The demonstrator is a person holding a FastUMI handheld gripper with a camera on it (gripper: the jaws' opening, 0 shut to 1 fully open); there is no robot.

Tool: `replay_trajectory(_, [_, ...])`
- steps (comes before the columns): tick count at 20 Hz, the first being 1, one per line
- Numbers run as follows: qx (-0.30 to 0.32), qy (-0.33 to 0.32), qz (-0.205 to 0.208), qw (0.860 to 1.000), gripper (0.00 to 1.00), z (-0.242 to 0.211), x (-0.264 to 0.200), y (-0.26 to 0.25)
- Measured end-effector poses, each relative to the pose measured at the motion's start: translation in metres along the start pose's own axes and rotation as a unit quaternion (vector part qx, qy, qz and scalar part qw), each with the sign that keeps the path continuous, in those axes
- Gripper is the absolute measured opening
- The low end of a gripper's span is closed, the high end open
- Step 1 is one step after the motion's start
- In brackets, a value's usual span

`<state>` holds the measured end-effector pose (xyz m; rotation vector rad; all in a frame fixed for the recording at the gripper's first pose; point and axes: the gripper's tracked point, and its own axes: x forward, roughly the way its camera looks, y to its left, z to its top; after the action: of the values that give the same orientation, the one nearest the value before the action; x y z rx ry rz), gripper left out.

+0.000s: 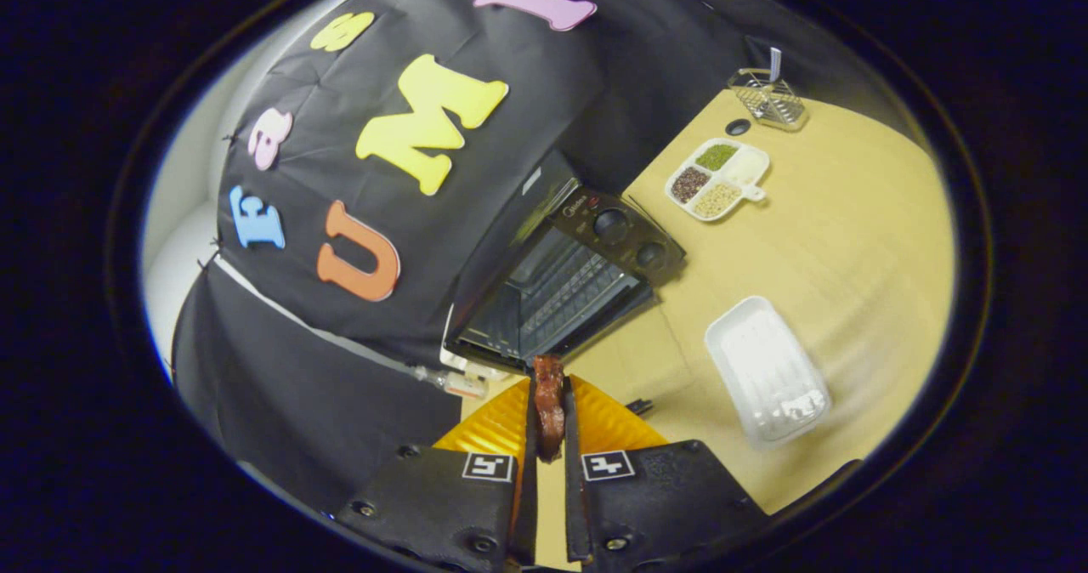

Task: Open the toaster oven, put the food inside, and close the toaster oven door.

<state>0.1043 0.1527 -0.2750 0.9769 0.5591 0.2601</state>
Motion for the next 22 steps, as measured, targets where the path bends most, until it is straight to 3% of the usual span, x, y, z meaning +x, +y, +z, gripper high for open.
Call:
replay_trajectory(7, [0.145,-0.095,0.022,0.985,0.16,-0.007,0.094,0.027])
replay_trajectory(10, [0.200,-0.131,0.040,0.970,0.16,0.003,0.128,0.036])
replay_trajectory(16, [0.184,-0.148,-0.008,0.972,0.16,0.014,0.196,0.013])
replay_trajectory(22, [0.157,-0.153,-0.059,0.974,0.16,0.022,0.236,-0.012])
